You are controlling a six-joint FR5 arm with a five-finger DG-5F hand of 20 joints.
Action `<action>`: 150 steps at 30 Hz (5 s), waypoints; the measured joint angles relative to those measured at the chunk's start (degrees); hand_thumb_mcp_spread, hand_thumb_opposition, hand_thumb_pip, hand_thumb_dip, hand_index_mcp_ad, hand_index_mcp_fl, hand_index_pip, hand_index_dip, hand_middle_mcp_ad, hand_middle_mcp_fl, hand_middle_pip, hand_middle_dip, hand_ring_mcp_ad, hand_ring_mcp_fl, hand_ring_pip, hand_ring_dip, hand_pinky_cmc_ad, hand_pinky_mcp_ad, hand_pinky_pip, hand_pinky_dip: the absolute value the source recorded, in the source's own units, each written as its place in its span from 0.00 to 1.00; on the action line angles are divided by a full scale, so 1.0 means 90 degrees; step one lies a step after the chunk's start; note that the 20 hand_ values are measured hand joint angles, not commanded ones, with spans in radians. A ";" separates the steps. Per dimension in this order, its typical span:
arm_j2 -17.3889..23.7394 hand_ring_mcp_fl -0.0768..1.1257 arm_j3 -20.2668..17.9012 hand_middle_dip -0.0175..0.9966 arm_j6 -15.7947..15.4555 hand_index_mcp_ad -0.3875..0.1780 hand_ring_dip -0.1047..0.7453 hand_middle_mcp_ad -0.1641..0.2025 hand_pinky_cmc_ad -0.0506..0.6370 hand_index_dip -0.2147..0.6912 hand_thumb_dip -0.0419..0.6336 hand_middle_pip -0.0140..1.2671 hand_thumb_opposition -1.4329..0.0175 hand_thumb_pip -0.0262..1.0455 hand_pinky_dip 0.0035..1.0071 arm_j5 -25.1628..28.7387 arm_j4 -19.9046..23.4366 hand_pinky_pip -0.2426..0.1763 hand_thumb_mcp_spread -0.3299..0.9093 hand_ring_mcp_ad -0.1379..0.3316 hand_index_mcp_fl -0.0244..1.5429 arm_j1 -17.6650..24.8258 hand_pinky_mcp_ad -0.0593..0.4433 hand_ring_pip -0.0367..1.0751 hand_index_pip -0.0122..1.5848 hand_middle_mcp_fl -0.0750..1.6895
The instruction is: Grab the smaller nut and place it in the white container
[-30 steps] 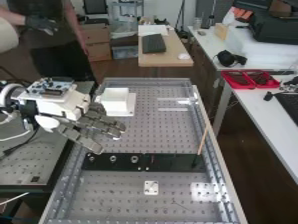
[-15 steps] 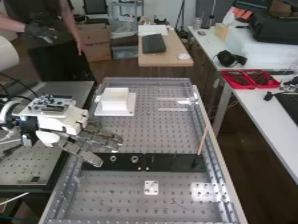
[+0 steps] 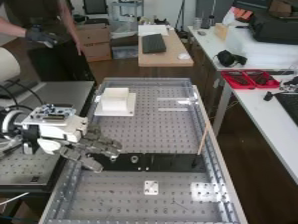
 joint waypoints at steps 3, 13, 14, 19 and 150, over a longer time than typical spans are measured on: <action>-0.0054 0.06 -0.0029 0.23 -0.0033 0.45 0.23 0.65 0.61 0.57 0.38 0.10 0.42 0.72 0.18 0.0002 0.0111 0.47 0.59 0.53 0.01 -0.0031 0.70 0.12 0.95 0.08; -0.0260 0.06 -0.0090 0.23 -0.0006 0.45 0.23 0.65 0.60 0.57 0.39 0.11 0.42 0.72 0.18 0.0056 0.0352 0.48 0.59 0.53 0.01 -0.0075 0.70 0.12 0.96 0.08; -0.0277 0.06 -0.0102 0.23 -0.0010 0.45 0.23 0.65 0.60 0.57 0.39 0.10 0.42 0.72 0.18 0.0054 0.0390 0.47 0.59 0.53 0.01 -0.0078 0.70 0.12 0.96 0.08; -0.0335 0.06 -0.0120 0.23 -0.0008 0.45 0.23 0.65 0.61 0.57 0.39 0.10 0.42 0.72 0.17 0.0016 0.0518 0.48 0.59 0.54 0.01 -0.0108 0.70 0.12 0.96 0.08; -0.0844 0.06 0.0195 0.23 -0.0219 0.47 0.24 0.65 0.53 0.51 0.39 0.11 0.40 0.72 0.18 -0.0391 0.0439 0.55 0.59 0.50 0.11 -0.0284 0.67 0.11 0.98 0.08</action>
